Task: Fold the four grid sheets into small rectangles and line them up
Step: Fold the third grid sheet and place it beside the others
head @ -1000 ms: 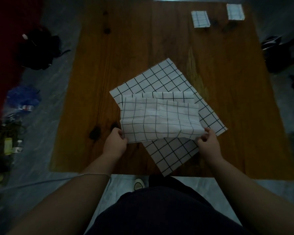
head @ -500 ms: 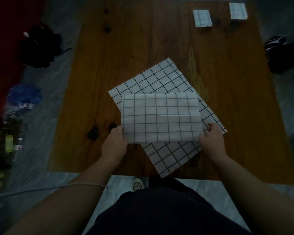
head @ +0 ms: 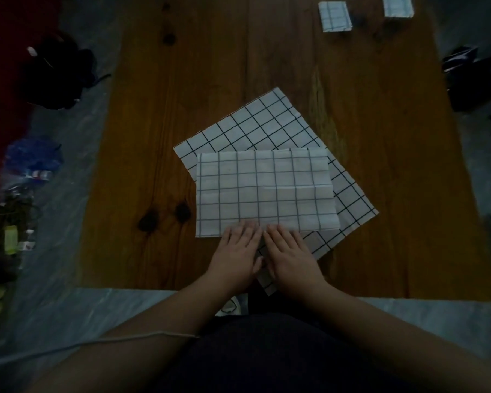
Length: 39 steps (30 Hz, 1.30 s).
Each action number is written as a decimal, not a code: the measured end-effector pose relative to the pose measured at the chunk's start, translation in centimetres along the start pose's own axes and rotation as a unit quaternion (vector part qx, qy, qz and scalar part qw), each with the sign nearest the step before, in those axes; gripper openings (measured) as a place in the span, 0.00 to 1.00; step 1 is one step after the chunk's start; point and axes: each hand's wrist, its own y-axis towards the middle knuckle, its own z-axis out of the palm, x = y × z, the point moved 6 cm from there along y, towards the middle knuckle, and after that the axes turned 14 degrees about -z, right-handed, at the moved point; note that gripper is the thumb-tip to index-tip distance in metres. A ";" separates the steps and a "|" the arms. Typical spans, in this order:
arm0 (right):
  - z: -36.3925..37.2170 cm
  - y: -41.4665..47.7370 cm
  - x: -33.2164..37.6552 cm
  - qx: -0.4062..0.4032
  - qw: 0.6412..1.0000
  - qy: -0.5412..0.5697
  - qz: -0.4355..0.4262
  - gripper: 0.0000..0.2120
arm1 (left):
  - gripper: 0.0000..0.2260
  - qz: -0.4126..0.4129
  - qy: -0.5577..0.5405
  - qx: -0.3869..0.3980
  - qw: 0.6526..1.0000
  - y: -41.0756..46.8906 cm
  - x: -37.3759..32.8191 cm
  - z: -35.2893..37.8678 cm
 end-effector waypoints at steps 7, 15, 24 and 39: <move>1.2 -1.7 -0.9 -0.003 0.999 -0.037 0.015 0.32 | 0.30 0.021 0.022 -0.018 0.999 -0.6 2.1 1.2; 0.5 -1.1 -0.3 -0.016 1.000 -0.017 0.020 0.32 | 0.30 0.017 -0.003 -0.031 0.999 -1.1 2.2 1.2; 1.6 -2.3 -2.0 -0.008 0.998 -0.017 0.055 0.32 | 0.30 0.008 0.004 -0.043 0.999 -1.2 3.3 2.1; 0.2 -5.7 -4.4 -0.034 0.984 0.013 0.176 0.32 | 0.32 -0.055 -0.024 -0.064 0.996 -3.4 7.6 1.9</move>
